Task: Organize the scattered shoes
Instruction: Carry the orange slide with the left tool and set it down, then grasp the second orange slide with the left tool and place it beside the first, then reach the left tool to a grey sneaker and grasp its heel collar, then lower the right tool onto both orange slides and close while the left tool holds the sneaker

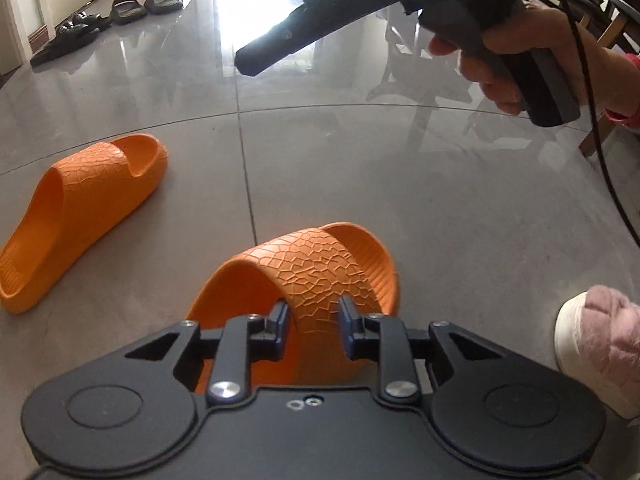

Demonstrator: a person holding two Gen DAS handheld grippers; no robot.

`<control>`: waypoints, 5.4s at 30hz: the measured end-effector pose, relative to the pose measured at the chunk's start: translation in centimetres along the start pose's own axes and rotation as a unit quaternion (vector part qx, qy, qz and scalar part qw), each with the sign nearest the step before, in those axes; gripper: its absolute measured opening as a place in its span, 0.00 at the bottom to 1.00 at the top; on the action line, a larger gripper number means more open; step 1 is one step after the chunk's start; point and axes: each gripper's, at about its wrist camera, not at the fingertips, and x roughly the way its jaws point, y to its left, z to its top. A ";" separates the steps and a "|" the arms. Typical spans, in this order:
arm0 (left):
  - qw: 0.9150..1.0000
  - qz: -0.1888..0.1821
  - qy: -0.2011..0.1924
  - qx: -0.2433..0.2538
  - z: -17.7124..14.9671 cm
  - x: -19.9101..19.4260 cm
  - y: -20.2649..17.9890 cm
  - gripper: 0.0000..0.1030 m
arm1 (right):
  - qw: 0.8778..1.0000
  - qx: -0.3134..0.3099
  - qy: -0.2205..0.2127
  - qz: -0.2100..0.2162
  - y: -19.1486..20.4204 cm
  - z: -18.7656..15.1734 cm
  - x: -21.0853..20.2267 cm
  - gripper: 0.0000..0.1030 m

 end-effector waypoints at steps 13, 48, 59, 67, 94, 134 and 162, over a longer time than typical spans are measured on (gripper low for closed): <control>0.966 0.151 -0.140 -0.155 0.6 -3.3 5.8 0.49 | 0.999 -0.013 0.022 0.040 1.8 -0.9 1.5 0.71; 0.991 0.006 -0.097 0.093 8.1 2.8 0.2 0.11 | 0.998 -0.026 -0.012 -0.059 -5.2 0.0 -0.6 0.71; 0.976 0.141 -0.039 0.162 5.3 3.3 -0.8 0.26 | 0.998 -0.015 -0.001 -0.061 -6.0 -0.2 0.1 0.71; 0.976 0.162 -0.130 -0.060 2.4 -2.5 0.0 0.32 | 0.999 -0.014 0.002 -0.044 -4.8 -0.3 0.3 0.71; 0.921 0.204 -0.144 -0.299 -11.1 -17.1 0.9 0.52 | 0.994 -0.053 0.098 0.022 -1.7 -6.5 2.1 0.71; 0.950 0.172 -0.114 -0.233 -12.2 -15.0 -4.4 0.53 | 0.969 -0.216 0.100 0.067 6.1 -10.4 4.4 0.74; 0.953 0.174 -0.100 -0.228 -12.0 -14.3 -5.4 0.54 | 0.983 -0.170 0.038 0.052 6.4 -10.2 6.2 0.35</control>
